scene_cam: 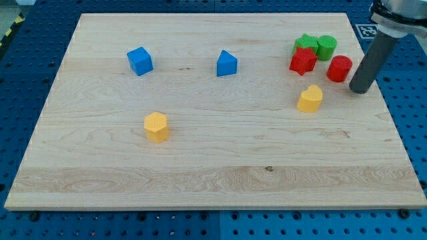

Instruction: Move the group of blocks right and up a bit

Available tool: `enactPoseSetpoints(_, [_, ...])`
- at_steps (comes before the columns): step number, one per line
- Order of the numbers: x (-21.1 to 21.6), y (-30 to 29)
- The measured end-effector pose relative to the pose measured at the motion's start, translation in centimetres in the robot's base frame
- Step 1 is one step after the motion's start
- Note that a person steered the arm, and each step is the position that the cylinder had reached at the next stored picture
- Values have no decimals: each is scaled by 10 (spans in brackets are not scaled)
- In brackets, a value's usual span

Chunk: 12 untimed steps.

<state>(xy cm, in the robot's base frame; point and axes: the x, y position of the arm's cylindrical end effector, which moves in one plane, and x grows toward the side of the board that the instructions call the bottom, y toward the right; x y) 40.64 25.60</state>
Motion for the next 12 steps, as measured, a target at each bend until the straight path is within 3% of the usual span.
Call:
enactPoseSetpoints(3, [-47, 0])
enactPoseSetpoints(7, [10, 25])
enactPoseSetpoints(8, [12, 11])
enactPoseSetpoints(10, [23, -85])
enactPoseSetpoints(12, [-6, -130])
